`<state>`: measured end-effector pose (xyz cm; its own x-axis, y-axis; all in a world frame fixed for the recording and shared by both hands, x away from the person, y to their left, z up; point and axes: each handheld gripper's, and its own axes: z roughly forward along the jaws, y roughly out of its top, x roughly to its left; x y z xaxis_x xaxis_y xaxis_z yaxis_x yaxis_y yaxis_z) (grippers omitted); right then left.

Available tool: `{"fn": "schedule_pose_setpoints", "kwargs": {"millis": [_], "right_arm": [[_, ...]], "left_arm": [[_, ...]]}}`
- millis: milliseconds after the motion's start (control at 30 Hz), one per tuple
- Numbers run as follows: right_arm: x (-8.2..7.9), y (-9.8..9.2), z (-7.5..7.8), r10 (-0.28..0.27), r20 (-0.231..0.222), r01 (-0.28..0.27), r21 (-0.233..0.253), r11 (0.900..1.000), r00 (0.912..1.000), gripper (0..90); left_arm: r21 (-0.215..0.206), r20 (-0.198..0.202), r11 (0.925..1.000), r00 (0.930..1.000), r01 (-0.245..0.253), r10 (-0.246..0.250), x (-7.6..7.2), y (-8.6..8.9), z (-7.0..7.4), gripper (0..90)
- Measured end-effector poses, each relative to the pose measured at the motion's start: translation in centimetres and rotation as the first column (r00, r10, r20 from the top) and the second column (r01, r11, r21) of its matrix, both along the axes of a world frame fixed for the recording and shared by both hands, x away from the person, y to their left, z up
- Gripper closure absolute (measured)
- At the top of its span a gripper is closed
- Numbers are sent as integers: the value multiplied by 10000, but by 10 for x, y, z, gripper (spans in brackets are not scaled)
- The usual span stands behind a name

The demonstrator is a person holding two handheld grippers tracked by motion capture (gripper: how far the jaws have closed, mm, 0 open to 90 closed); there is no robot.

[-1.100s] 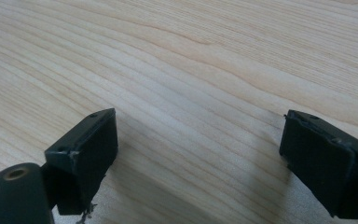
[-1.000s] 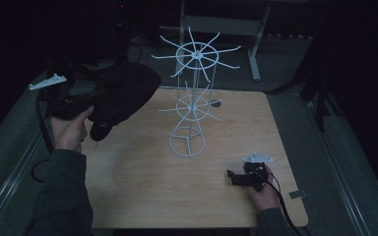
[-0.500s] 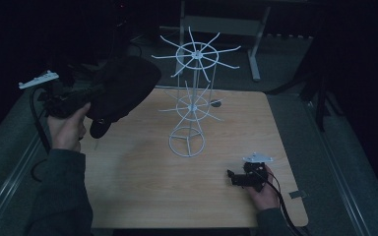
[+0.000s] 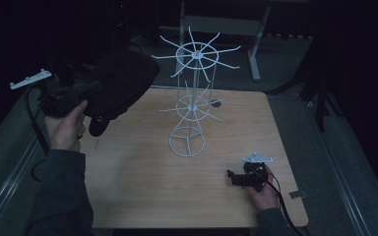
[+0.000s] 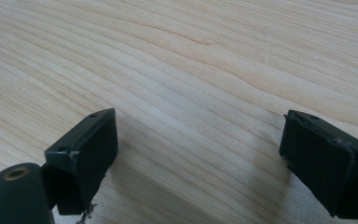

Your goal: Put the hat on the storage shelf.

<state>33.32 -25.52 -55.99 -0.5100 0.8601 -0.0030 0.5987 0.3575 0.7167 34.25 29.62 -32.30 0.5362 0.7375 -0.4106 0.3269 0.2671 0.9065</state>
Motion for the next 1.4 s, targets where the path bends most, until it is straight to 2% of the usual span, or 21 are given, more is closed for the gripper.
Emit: {"fn": "schedule_pose_setpoints", "kwargs": {"millis": [233,667,800,1400], "right_arm": [[0,0,0,1,1,-1,-1,10000,10000,110],[0,0,0,2,0,-2,0,10000,10000,110],[0,0,0,-12,-15,12,3,10000,10000,110],[0,0,0,-12,-17,12,5,10000,10000,110]], "left_arm": [[-110,107,9998,9998,-194,195,-3,2,4,845],[-681,509,9974,9983,-255,290,-11,2,15,845],[-926,563,9953,9978,-299,353,-13,4,17,845],[-1308,712,9911,9969,-253,349,-12,6,23,844]]}}
